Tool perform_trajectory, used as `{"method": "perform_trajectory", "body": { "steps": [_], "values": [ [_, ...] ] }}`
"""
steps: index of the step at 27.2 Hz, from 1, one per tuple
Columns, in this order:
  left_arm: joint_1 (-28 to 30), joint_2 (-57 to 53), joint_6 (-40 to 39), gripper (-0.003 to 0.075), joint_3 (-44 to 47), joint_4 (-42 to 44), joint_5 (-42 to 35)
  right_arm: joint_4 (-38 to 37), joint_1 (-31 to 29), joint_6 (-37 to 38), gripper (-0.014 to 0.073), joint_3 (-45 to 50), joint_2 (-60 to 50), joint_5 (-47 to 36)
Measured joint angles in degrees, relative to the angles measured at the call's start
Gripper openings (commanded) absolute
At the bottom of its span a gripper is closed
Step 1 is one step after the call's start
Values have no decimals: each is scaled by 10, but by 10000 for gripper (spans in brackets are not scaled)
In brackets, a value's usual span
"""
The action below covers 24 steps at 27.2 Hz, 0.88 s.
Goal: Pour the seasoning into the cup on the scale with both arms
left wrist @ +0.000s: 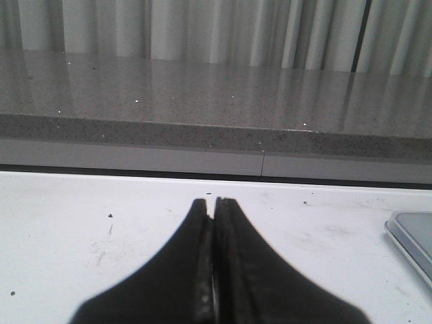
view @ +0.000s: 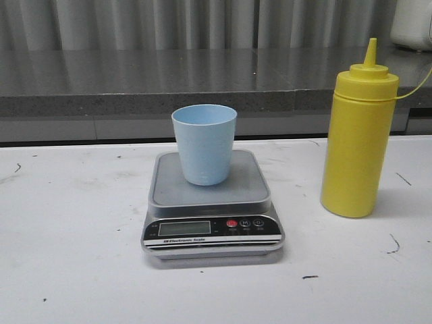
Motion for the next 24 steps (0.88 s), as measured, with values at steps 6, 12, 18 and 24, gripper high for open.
{"method": "perform_trajectory", "body": {
  "steps": [6,12,18,24],
  "values": [
    [0,0,0,-20,0,0,0,-1,-17,1,-62,0,-57,88],
    [0,0,0,-20,0,0,-1,-1,-17,3,-62,0,-62,117],
    [0,0,0,-20,0,0,-1,-1,-17,3,-62,0,-62,119],
    [0,0,0,-20,0,0,-1,-1,-17,3,-62,0,-62,119]
  ]
}}
